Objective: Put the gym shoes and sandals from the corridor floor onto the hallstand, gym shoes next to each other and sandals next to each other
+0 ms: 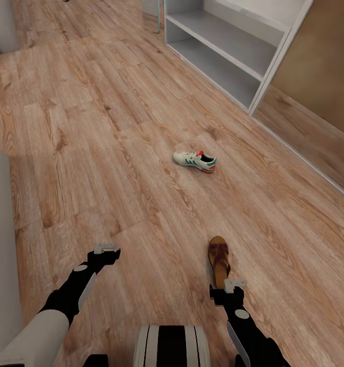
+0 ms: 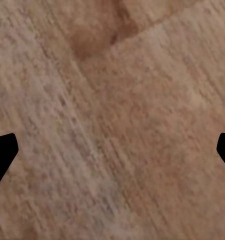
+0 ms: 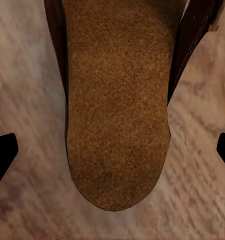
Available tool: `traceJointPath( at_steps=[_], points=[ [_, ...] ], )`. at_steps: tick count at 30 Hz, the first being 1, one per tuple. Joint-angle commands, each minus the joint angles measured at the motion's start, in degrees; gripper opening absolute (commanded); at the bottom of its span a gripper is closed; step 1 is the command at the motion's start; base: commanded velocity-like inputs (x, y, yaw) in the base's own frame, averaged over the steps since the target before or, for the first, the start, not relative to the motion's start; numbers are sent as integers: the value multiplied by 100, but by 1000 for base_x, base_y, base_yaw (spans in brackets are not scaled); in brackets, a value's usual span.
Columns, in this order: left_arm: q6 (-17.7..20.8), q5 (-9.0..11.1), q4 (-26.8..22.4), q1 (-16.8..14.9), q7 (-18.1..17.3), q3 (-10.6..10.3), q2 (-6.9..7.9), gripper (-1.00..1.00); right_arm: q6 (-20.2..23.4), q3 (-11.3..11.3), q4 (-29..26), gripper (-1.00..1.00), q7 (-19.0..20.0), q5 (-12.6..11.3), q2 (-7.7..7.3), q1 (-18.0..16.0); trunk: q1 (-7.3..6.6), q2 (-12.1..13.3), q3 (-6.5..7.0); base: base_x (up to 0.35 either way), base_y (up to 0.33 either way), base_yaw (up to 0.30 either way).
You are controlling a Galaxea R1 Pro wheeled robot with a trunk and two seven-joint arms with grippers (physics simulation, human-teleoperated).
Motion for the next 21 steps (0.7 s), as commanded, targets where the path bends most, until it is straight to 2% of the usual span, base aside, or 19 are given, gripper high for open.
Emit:
traceJointPath(
  at_steps=[1,6,21],
  points=[
    [38,3,-11,0,-40,25,-4,100,25,23,-6,100,-41,-4,-3,-1,1,-1,-3,206,0,0],
    [34,-1,-14,-6,-40,25,-7,100,25,23,-6,100,-42,-4,-6,-1,1,-1,-3,185,0,0],
    [29,-6,-19,-3,-40,25,-8,100,25,30,-11,100,-45,-4,-8,-1,1,-1,-3,15,0,0]
  ],
)
